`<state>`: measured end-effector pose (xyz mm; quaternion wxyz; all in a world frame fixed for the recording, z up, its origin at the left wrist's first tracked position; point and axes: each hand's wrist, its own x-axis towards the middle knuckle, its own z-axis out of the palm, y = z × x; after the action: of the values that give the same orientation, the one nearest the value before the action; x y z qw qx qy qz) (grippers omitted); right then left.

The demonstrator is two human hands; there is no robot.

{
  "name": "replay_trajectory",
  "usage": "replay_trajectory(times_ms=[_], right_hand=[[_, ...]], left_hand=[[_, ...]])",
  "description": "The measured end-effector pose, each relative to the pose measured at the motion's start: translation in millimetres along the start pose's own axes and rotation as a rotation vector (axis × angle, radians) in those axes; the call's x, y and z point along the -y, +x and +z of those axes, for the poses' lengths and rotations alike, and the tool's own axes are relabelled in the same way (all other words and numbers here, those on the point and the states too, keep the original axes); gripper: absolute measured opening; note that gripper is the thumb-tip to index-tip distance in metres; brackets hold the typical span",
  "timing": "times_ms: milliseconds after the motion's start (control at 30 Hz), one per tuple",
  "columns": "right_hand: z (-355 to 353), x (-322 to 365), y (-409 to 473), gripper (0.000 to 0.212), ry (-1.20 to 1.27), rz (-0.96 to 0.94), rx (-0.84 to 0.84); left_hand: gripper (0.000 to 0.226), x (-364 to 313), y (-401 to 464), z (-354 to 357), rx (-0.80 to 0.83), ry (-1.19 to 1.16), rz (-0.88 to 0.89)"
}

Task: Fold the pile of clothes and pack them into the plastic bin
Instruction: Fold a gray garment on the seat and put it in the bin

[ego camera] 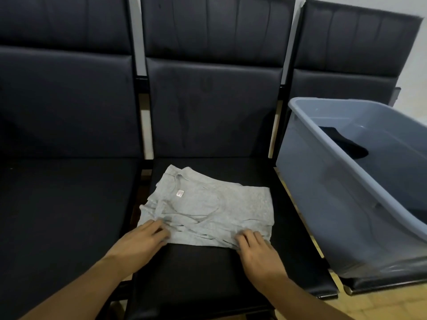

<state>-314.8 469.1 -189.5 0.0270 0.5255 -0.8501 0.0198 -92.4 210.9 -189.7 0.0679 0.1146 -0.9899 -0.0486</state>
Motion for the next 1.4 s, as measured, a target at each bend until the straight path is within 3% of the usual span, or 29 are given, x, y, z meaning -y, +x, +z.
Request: replay_trajectory(times_ms=[133,200,300,500,567,633,700,900,1133,1200,1300,1400], right_hand=[[-8.1,-8.7,2.0,0.068,-0.186,-0.124,0.025],[-14.0,-10.5,6.6,0.064,-0.207,-0.151,0.025],[-24.3,-18.3,11.2,0.060,-0.151,-0.162,0.065],[-55.1,-35.3,2.3,0.040,0.040,-0.306,0.304],[-65.5,-42.1,2.5,0.023,0.138,-0.285,0.333],[-76.3,-48.2,5.5,0.010,0.231,-0.253,0.333],[-82.6,-54.5,14.9,0.021,0.262,-0.205,0.338],[-79.8,-74.4,75.7,0.041,0.226,-0.104,0.295],[-44.6,-100.7,141.4,0.045,0.107,0.078,0.358],[-27.9,-103.1,145.0,0.046,0.013,0.089,0.287],[-13.0,-100.1,138.5,0.041,0.083,0.055,-0.026],[-1.7,-99.3,124.4,0.040,0.081,-0.106,-0.099]], left_hand=[[0.005,-1.9,1.7,6.8,0.011,-0.038,-0.048],[0.018,-9.0,0.5,-0.8,0.031,-0.134,-0.090],[0.011,-15.9,-4.6,-14.9,0.129,-0.268,-0.136],[0.023,-22.6,-2.6,-39.2,0.383,-0.358,-0.089],[0.003,-21.4,2.8,-48.6,0.353,-0.355,-0.074],[0.030,-16.7,11.3,-57.1,0.300,-0.368,-0.060],[0.035,-12.5,21.6,-65.8,0.253,-0.380,-0.073],[0.012,11.3,85.3,-79.7,0.245,-0.351,-0.077],[0.019,37.3,138.7,-31.3,0.381,-0.299,-0.384],[0.021,36.2,141.5,-16.2,0.376,-0.287,-0.456],[0.024,33.7,143.9,-3.9,0.335,-0.296,-0.506],[0.025,34.8,142.3,0.4,0.274,-0.324,-0.518]])
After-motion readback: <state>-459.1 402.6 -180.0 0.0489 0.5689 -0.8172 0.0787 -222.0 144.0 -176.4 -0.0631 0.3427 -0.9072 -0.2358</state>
